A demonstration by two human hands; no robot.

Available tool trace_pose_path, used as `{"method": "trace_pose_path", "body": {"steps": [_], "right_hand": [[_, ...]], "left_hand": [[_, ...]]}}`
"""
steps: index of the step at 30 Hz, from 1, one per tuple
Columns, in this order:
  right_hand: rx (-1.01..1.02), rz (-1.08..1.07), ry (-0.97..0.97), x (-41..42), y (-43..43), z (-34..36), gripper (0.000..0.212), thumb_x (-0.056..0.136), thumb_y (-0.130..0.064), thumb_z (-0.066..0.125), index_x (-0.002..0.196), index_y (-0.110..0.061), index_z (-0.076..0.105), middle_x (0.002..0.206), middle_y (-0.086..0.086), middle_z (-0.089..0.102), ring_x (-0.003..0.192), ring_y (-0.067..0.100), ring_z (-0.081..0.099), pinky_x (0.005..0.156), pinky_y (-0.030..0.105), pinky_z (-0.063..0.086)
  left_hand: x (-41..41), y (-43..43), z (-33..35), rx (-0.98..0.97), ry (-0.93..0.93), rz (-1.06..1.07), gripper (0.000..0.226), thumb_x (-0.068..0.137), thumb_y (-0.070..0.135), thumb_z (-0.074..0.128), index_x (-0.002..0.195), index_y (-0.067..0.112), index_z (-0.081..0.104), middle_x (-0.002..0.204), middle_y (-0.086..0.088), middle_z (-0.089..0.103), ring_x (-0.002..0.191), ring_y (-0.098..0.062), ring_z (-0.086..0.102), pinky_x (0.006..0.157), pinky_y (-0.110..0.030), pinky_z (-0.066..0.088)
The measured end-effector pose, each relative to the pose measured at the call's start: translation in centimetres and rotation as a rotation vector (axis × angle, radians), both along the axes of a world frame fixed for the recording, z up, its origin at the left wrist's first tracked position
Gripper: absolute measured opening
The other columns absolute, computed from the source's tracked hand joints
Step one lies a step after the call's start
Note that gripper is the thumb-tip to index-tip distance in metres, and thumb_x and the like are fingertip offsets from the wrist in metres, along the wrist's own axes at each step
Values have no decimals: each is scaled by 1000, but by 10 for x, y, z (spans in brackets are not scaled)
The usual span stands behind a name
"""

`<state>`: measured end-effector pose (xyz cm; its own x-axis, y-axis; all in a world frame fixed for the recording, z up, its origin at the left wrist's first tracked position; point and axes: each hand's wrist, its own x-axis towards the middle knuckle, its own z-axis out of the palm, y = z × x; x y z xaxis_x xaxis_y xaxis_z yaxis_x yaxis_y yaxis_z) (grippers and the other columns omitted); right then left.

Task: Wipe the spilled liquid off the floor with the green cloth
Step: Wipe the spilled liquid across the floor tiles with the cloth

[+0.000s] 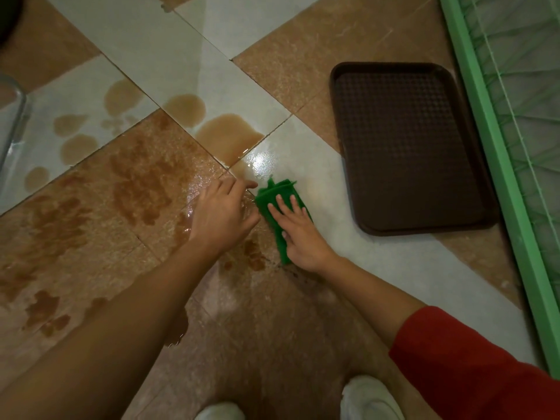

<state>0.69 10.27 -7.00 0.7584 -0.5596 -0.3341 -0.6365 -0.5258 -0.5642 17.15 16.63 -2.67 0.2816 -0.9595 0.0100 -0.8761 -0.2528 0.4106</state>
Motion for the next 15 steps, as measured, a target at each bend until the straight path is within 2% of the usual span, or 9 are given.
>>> {"method": "trace_pose_path", "body": {"steps": [2,4,9,15], "right_hand": [[17,-110,23,9,-2,3,67,94,0,36,150,-20,3,158,1,-8,143,24,-19,116,38,-11],[61,-148,32,14,1,8,72,92,3,37,150,-20,2,158,2,-10,142,25,-21,114,37,-12],[202,6,35,11,27,16,84,85,6,48,150,-18,2,157,-1,-13,142,20,-21,111,28,-13],[129,113,106,5,10,20,86,87,-12,62,150,-17,4,158,0,-6,145,21,-12,115,30,-1]], "left_hand": [[1,3,2,24,-2,1,42,82,31,58,122,19,53,114,-5,59,107,-24,48,92,-40,35],[3,7,3,29,-15,12,41,82,32,57,121,19,53,114,-3,59,105,-23,48,91,-39,35],[0,21,6,14,-25,62,38,80,32,59,115,17,57,108,-7,60,100,-27,49,84,-40,37],[0,32,14,22,-32,64,36,81,30,60,115,18,57,108,-7,59,101,-27,49,82,-39,36]]}}
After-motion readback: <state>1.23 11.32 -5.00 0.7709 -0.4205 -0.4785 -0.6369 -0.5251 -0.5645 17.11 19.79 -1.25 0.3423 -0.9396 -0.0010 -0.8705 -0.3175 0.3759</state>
